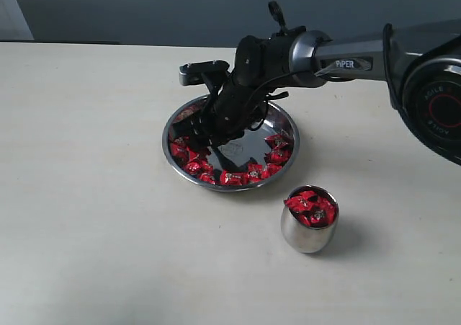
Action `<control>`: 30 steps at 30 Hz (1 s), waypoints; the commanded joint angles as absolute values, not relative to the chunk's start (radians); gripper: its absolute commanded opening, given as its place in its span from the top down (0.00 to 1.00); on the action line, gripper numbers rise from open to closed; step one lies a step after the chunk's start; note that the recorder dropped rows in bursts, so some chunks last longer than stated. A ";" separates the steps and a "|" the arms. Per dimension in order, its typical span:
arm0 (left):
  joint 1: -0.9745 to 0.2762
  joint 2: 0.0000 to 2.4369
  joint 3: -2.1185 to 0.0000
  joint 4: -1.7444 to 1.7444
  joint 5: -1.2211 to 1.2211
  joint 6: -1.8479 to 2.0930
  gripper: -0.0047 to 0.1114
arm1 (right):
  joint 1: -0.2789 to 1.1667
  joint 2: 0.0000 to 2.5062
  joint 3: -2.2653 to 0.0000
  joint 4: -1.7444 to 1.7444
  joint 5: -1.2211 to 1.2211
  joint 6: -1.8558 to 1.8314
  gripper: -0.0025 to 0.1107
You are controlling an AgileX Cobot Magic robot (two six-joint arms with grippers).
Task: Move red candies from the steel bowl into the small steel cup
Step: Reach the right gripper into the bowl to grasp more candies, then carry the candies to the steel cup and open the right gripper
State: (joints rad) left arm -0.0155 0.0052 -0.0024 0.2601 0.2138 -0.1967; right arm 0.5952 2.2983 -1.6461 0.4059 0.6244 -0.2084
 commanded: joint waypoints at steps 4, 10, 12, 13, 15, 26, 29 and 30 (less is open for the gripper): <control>-0.022 0.000 0.000 0.256 0.208 -0.200 0.96 | 0.590 2.288 -1.663 0.409 0.615 -0.213 0.92; -0.022 0.000 0.000 0.256 0.208 -0.200 0.96 | 0.590 2.252 -1.663 0.385 0.629 -0.213 0.98; -0.022 0.000 0.000 0.256 0.208 -0.200 0.96 | 0.590 2.226 -1.663 0.362 0.661 -0.207 0.98; -0.022 0.000 0.000 0.256 0.208 -0.200 0.96 | 0.590 2.214 -1.663 0.353 0.675 -0.207 0.98; -0.022 0.000 0.000 0.256 0.208 -0.200 0.96 | 0.590 2.178 -1.661 0.307 0.716 -0.207 0.98; -0.022 0.000 0.000 0.256 0.208 -0.200 0.96 | 0.590 1.832 -1.398 0.162 0.721 -0.115 0.98; -0.022 0.000 0.000 0.256 0.208 -0.200 0.96 | 0.590 1.699 -1.244 0.166 0.658 -0.094 0.98; -0.022 0.000 0.000 0.256 0.208 -0.200 0.96 | 0.590 1.651 -1.191 0.166 0.631 -0.084 0.98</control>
